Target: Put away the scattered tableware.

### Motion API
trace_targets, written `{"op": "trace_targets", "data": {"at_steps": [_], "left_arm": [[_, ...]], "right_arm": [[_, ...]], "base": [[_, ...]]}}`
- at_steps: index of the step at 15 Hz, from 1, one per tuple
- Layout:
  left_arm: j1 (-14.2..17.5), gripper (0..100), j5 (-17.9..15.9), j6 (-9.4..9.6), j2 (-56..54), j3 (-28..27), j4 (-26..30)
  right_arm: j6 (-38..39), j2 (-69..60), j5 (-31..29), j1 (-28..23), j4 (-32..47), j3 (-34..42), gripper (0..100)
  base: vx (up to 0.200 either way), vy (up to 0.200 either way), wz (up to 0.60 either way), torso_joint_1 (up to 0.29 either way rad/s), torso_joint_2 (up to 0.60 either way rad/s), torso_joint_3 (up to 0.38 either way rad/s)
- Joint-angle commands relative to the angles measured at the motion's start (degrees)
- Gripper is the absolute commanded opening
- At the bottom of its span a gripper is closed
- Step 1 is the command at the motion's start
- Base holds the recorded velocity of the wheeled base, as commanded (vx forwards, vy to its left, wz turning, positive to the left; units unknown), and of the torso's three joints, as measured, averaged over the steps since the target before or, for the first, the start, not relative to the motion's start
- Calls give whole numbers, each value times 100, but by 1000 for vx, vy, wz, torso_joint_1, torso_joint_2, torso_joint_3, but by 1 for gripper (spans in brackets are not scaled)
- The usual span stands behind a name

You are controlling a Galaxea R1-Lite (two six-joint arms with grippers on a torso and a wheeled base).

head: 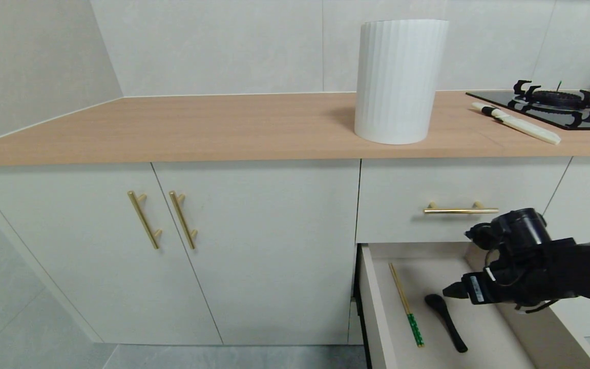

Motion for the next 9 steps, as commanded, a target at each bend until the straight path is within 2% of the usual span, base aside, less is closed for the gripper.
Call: {"op": "trace_targets", "data": {"at_steps": [1,4,9], "left_arm": [[0,100,1,-2,0,0,0],[0,100,1,-2,0,0,0],[0,100,1,-2,0,0,0]], "right_arm": [[-5,-1644,166,69,578,404,100],[-49,-2857,570,253,1448,580,100],[-409,-3481,614,675,2283,589,100]], "base": [[0,0,0,0,0,0],[0,0,0,0,0,0],[0,0,0,0,0,0]]}}
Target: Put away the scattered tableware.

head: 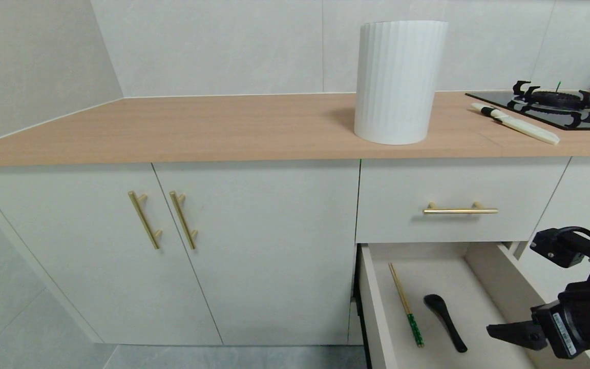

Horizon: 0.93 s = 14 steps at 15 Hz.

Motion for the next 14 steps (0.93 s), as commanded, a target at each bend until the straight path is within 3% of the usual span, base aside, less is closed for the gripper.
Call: {"op": "trace_targets", "data": {"at_steps": [1,6,14], "left_arm": [[0,100,1,7,0,0,9],[0,100,1,-28,0,0,0],[0,100,1,-37,0,0,0]], "right_arm": [[-91,-354,1,129,81,19,100],[-338,-354,1,138,116,133,100],[-909,-318,10,445,907,186,100]], "base": [[0,0,0,0,0,0],[0,0,0,0,0,0],[-200,0,0,2,4,2]]}}
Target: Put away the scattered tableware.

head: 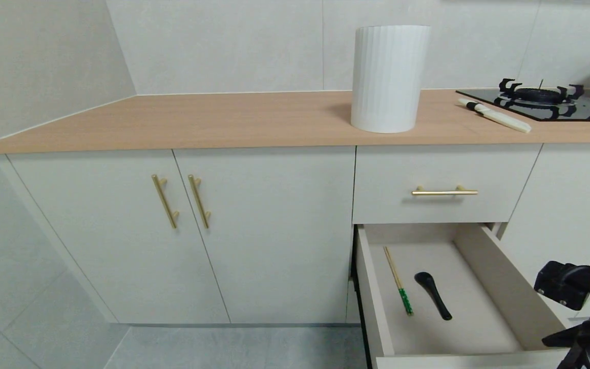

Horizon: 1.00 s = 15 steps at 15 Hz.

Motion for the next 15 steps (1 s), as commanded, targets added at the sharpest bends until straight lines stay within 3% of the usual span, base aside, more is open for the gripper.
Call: {"op": "trace_targets", "data": {"at_steps": [1,6,10,11,15], "left_arm": [[0,100,1,-1,0,0,-2],[0,100,1,-1,0,0,-2],[0,100,1,-1,0,0,-2],[0,100,1,-1,0,0,-2],[0,100,1,-1,0,0,-2]], "right_arm": [[-167,46,4,146,124,98,100],[-413,758,-23,375,168,300,100],[519,1734,-119,393,151,-86,100],[1090,1998,-374,401,186,-350,100],[2136,2499,-734,410,186,-789,100]], "base": [[0,0,0,0,0,0],[0,0,0,0,0,0],[0,0,0,0,0,0],[0,0,0,0,0,0],[0,0,0,0,0,0]]}}
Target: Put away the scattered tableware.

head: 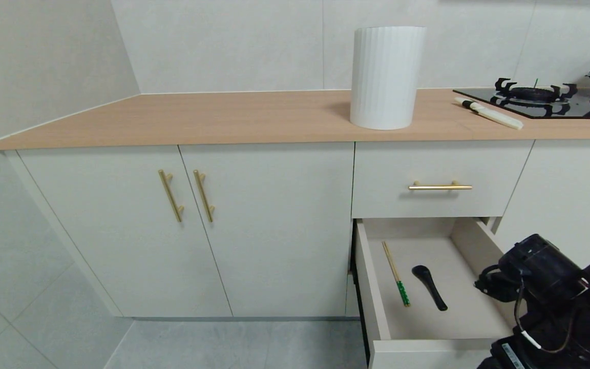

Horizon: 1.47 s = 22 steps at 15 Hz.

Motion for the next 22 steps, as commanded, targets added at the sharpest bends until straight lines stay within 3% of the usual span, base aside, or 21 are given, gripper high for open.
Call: {"op": "trace_targets", "data": {"at_steps": [1,8,14,22], "left_arm": [[0,100,1,-1,0,0,0],[0,100,1,-1,0,0,0],[0,100,1,-1,0,0,0],[0,100,1,-1,0,0,0]], "right_arm": [[204,421,-107,2,-15,-215,100],[960,834,-502,-42,-67,-637,100],[933,1247,-801,-236,-313,-1023,100],[819,2249,-933,-657,-357,-2579,100]], "base": [[0,0,0,0,0,0],[0,0,0,0,0,0],[0,0,0,0,0,0],[0,0,0,0,0,0]]}}
